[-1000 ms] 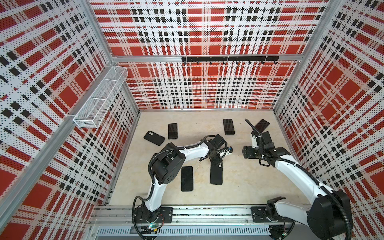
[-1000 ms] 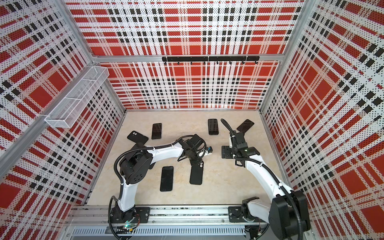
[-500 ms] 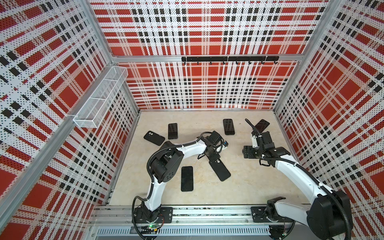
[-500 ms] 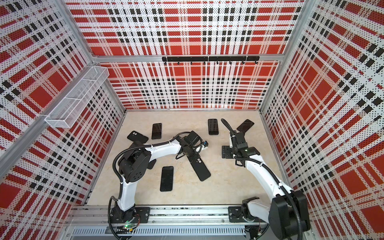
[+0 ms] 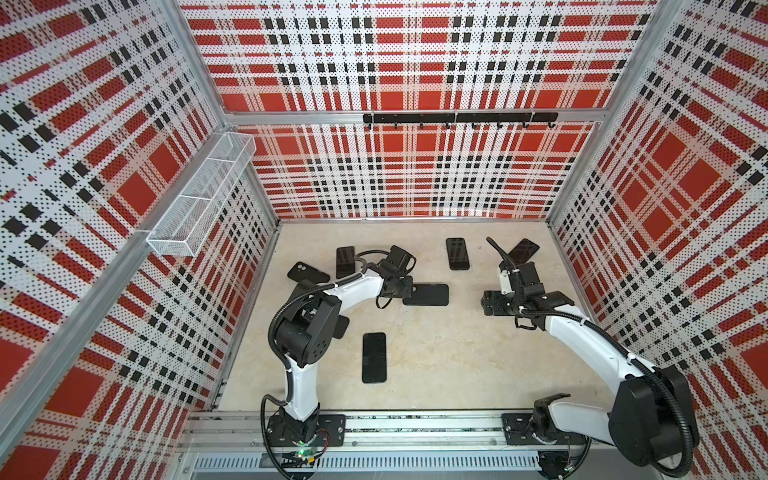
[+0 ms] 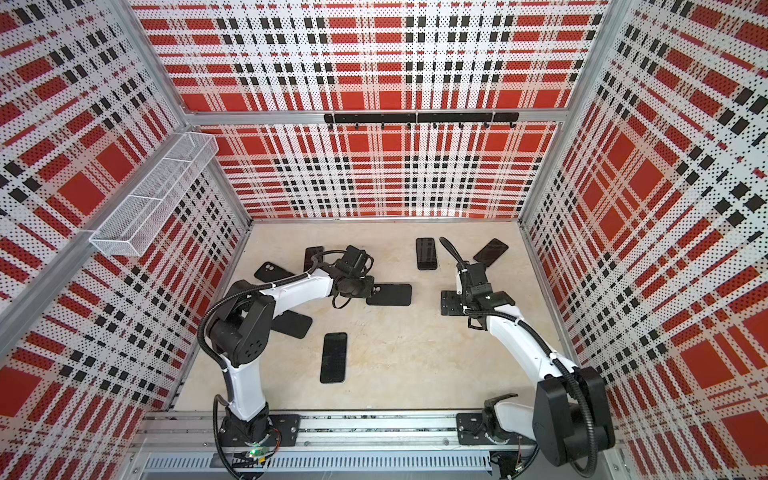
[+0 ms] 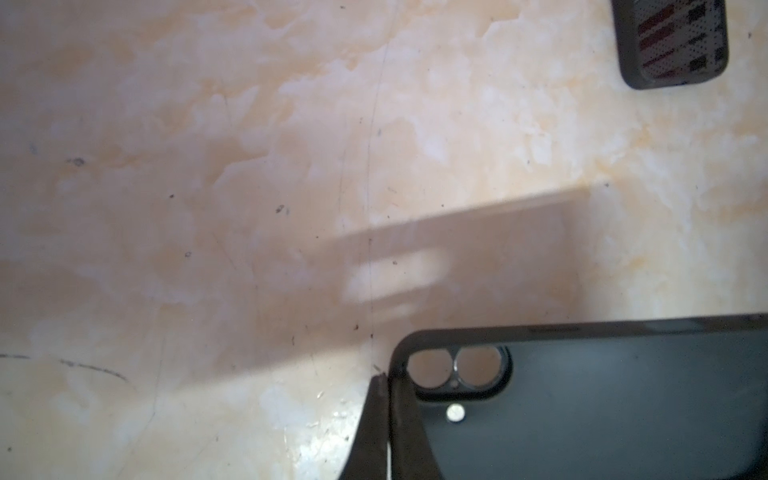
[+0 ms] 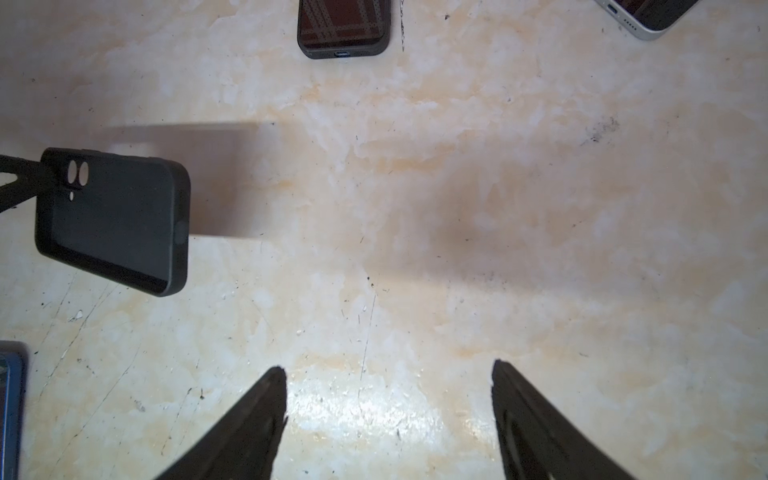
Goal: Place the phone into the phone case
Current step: 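Drag the black case toward the table center with the left gripper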
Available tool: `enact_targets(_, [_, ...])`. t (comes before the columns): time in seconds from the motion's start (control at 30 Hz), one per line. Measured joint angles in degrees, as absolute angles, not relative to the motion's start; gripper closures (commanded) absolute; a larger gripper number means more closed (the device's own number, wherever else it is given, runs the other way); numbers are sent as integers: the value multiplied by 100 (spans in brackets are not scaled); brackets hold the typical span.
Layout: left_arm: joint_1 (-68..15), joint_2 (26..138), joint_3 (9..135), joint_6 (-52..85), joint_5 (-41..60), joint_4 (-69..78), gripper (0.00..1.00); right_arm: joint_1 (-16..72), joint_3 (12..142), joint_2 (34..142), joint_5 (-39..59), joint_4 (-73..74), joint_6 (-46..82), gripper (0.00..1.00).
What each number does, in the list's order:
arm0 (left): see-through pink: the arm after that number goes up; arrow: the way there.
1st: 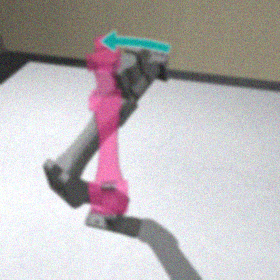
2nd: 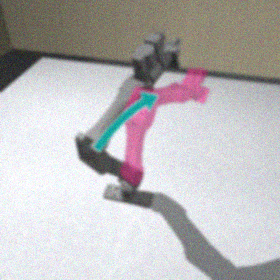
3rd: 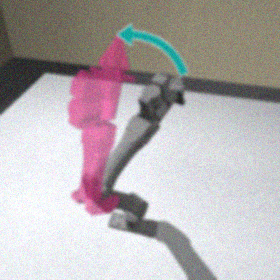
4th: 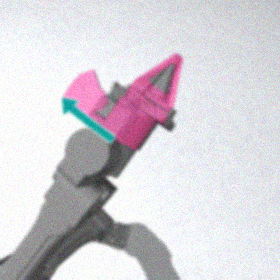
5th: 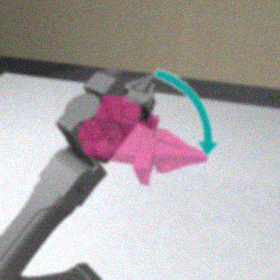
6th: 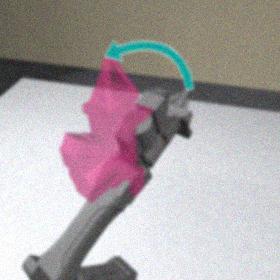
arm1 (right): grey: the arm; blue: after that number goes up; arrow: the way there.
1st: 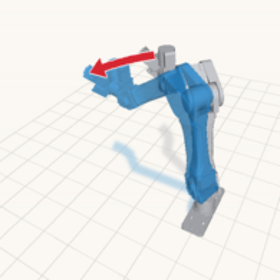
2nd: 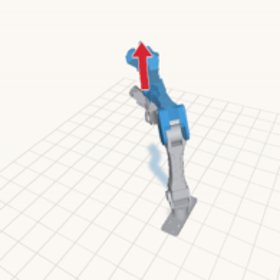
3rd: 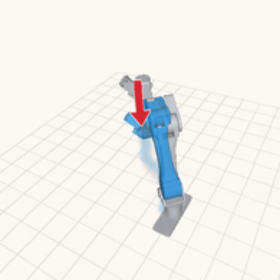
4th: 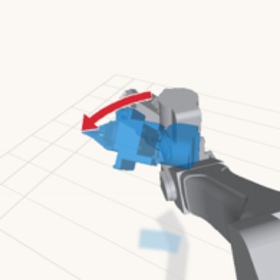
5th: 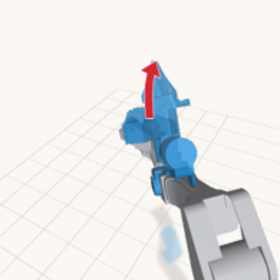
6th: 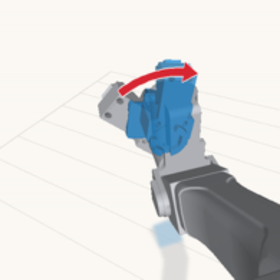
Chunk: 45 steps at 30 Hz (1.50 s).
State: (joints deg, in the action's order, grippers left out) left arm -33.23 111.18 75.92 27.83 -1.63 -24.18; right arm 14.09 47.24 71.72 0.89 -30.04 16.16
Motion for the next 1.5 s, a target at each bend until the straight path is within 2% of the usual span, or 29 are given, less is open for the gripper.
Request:
enact_targets(0.43, [-3597, 11607, 8005, 3124, -921, -2746, 100, 1409, 4711, 7175, 45, -2895, 1581, 17])
enact_targets(0.47, [-3614, 11622, 8014, 3120, -939, -2775, 97, 1409, 4698, 7175, 38, -2882, 1579, 16])
enact_targets(0.53, [-3621, 11642, 8023, 3103, -963, -2832, 84, 1409, 4672, 7175, 21, -2875, 1590, 11])
enact_targets(0.63, [-3623, 11644, 8023, 3083, -998, -2904, 72, 1406, 4609, 7164, -32, -2814, 1597, 1])
enact_targets(0.7, [-3629, 11644, 8023, 3059, -1037, -2906, 66, 1406, 4571, 7142, -73, -2792, 1619, 0])
enact_targets(0.9, [-3673, 11528, 7983, 2993, -1118, -2910, 29, 1406, 4359, 6643, -121, -2565, 1706, 0])
enact_targets(1.07, [-3649, 10954, 7623, 2899, -1087, -2902, 4, 1406, 4351, 6469, -119, -2357, 1776, 0])
enact_targets(1.1, [-3627, 10805, 7524, 2882, -1068, -2910, 0, 1406, 4351, 6493, -123, -2357, 1813, 0])
enact_targets(1.5, [-3533, 9207, 6095, 2746, -718, -4163, 2, 1406, 4355, 7083, -287, -2346, 2165, 0])
